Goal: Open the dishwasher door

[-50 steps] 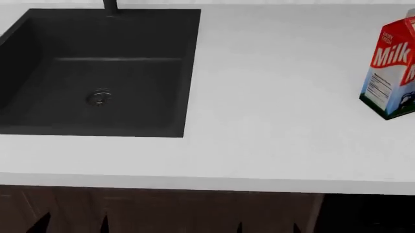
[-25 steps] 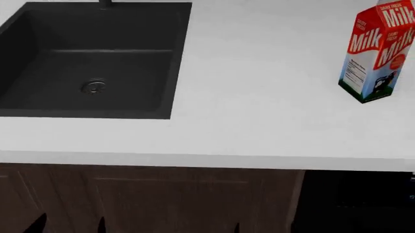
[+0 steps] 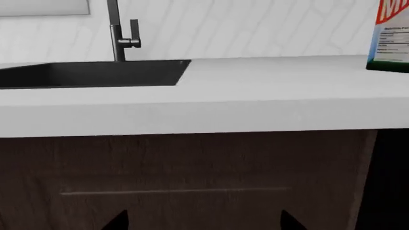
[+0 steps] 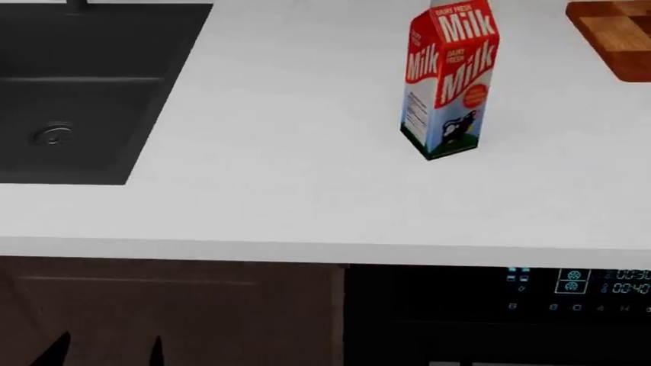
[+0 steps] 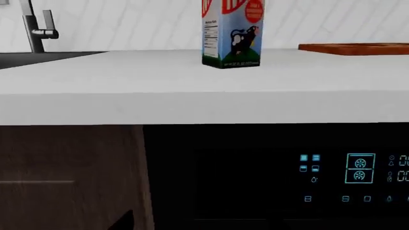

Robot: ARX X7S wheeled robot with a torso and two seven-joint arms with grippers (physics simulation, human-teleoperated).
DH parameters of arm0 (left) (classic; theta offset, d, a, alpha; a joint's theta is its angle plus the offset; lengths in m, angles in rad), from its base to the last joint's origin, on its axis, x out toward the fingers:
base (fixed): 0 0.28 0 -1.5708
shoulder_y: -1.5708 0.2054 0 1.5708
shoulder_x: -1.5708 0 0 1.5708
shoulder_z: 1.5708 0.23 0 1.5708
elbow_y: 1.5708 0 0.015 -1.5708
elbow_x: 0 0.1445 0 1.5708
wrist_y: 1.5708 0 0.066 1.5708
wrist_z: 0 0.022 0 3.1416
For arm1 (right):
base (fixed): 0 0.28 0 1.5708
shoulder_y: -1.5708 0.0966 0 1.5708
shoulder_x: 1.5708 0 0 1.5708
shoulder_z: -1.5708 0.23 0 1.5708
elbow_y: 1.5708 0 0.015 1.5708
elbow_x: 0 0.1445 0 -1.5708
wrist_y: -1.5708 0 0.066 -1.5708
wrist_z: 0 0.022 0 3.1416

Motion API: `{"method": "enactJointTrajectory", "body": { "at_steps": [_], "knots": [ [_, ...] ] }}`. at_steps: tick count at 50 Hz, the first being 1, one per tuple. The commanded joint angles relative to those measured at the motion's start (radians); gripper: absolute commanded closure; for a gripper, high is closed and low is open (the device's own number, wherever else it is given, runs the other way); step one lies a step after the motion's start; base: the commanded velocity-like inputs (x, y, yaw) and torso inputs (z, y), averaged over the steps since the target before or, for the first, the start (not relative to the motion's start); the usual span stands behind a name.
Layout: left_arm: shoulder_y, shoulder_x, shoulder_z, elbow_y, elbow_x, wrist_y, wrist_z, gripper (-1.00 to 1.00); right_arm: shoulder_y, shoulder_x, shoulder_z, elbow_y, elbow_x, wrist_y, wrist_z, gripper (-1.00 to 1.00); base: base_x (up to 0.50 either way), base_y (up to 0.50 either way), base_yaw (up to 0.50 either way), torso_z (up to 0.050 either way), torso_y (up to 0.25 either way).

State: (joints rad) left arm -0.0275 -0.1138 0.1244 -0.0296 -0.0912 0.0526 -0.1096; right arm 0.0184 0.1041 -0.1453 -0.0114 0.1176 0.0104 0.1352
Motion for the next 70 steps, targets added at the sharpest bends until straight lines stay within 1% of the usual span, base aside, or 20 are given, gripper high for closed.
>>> {"method": "enactJointTrajectory", "body": {
  "at_steps": [1, 15, 20, 22, 23, 34, 48, 70],
  "knots": [
    [-0.002, -0.012, 0.016, 0.021, 0.002, -0.021, -0.017, -1.0, -0.004, 0.012, -0.01, -0.016, 0.016, 0.008, 0.015, -1.0, 0.0, -0.5, 0.0, 0.0, 0.0],
    [0.004, -0.022, 0.022, 0.024, -0.016, -0.012, -0.028, -1.0, -0.007, 0.023, -0.019, -0.014, 0.028, -0.005, 0.029, -1.0, 0.0, -0.5, 0.0, 0.0, 0.0],
    [0.0, -0.024, 0.024, 0.022, -0.02, -0.016, -0.035, -1.0, -0.005, 0.026, -0.025, -0.01, 0.025, -0.009, 0.036, -1.0, 0.0, -0.07, 0.0, 0.0, 0.0],
    [-0.001, -0.026, 0.024, 0.028, -0.021, -0.027, -0.04, -1.0, -0.008, 0.027, -0.026, -0.006, 0.023, -0.015, 0.04, -1.0, 0.0, 0.0, 0.0, 0.0, 0.0],
    [-0.006, -0.026, 0.022, 0.039, -0.013, -0.076, -0.058, -1.0, -0.008, 0.027, -0.026, -0.004, 0.023, -0.017, 0.041, -1.0, 0.0, 0.0, 0.0, 0.0, 0.0],
    [-0.002, -0.033, 0.017, 0.048, -0.046, -0.048, -0.054, -1.0, -0.009, 0.032, -0.039, -0.03, 0.012, -0.001, 0.07, -1.0, 0.0, 0.0, 0.0, -0.05, 0.0],
    [-0.002, -0.044, 0.032, 0.077, -0.058, -0.072, -0.058, -1.0, -0.006, 0.047, -0.059, -0.04, 0.005, 0.022, 0.083, -1.0, 0.0, 0.0, 0.0, -0.05, 0.0],
    [-0.005, -0.057, 0.044, 0.047, -0.07, -0.048, -0.064, -1.0, -0.003, 0.055, -0.076, -0.03, 0.017, 0.018, 0.096, -1.0, 0.0, 0.0, 0.0, -0.05, 0.0]
  ]
}}
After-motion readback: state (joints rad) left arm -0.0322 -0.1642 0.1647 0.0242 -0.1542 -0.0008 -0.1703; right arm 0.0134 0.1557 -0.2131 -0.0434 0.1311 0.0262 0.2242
